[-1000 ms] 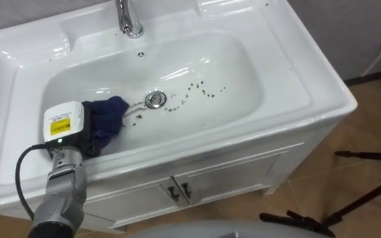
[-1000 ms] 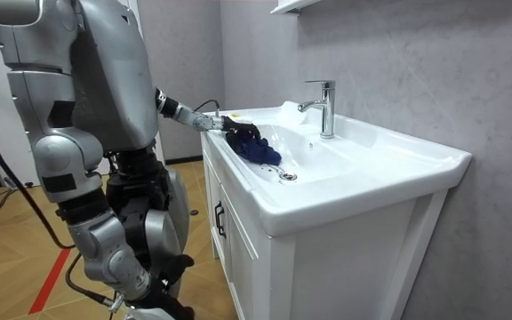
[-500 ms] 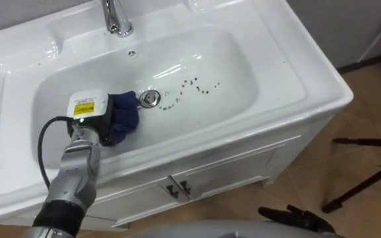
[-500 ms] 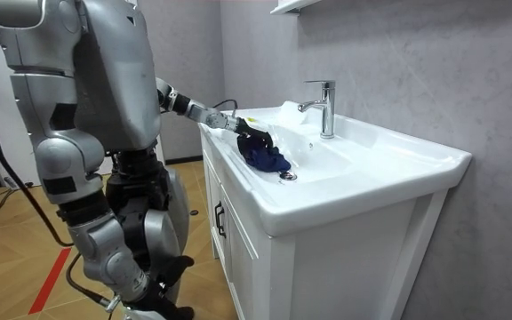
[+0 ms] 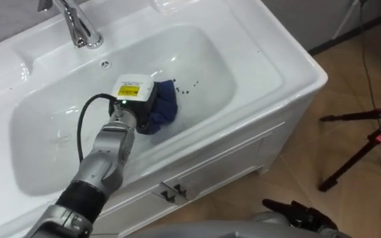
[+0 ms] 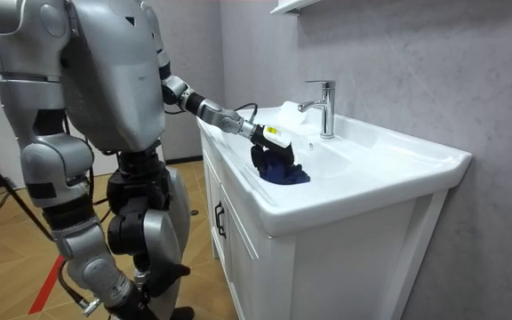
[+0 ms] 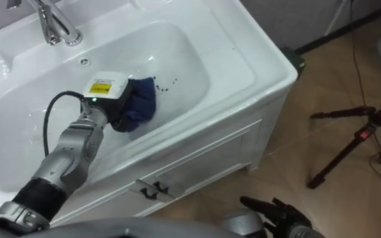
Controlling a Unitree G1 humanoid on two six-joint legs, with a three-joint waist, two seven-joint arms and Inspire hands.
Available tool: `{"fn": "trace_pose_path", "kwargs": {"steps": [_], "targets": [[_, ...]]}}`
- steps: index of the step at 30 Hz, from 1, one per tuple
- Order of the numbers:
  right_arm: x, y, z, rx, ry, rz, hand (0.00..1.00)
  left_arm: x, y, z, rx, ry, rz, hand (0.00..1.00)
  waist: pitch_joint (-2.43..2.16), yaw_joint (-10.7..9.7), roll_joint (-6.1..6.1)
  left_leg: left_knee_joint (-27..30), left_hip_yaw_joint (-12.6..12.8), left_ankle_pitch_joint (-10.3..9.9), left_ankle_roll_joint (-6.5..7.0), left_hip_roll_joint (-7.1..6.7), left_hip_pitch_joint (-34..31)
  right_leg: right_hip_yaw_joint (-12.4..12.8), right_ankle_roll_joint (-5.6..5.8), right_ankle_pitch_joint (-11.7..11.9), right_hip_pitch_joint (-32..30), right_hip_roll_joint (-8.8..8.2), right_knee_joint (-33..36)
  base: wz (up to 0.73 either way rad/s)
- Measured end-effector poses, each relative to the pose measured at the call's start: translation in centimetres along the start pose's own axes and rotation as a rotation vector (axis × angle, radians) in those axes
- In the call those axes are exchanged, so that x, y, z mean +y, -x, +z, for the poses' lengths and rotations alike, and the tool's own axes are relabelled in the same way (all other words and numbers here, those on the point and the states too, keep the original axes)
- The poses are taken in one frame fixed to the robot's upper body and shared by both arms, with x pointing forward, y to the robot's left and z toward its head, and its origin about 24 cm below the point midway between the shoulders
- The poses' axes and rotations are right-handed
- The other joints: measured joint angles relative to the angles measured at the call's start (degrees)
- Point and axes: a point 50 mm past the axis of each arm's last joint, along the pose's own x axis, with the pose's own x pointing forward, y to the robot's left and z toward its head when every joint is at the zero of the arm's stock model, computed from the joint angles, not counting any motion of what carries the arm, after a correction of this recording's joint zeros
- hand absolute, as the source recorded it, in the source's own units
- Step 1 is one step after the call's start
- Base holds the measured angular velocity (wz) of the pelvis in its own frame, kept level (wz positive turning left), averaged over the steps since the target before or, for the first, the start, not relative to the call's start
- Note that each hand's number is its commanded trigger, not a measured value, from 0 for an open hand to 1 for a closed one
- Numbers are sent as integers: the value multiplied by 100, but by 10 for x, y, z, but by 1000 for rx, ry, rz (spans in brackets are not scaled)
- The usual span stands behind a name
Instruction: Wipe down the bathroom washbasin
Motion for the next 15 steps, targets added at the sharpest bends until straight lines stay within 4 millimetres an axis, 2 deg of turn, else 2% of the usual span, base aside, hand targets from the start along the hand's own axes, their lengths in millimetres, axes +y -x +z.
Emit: {"fn": "trace_pose_path", "kwargs": {"steps": [7,10,12,15], "targets": [[-4,1,-2,15,-17,-32,0,1,-3,7,8,9,-5,100,2,-226,1,15,84,8,15,-5,-35,19,12,5,-100,-21,60,-1],[-4,1,-2,21,-26,-43,0,7,-10,16,3,47,-2,100,4,-275,2,5,94,25,40,-19,-41,25,28,2,-97,-32,54,1],[-6,1,-2,34,-29,-53,0,10,-12,24,0,74,4,100,6,-392,8,6,94,47,65,-40,-33,18,44,-8,-88,-57,61,6],[-10,2,-1,40,-24,-65,0,14,-15,33,-4,88,15,100,16,-402,29,-4,169,64,94,-55,-25,43,74,-7,-110,-95,68,-3]]}}
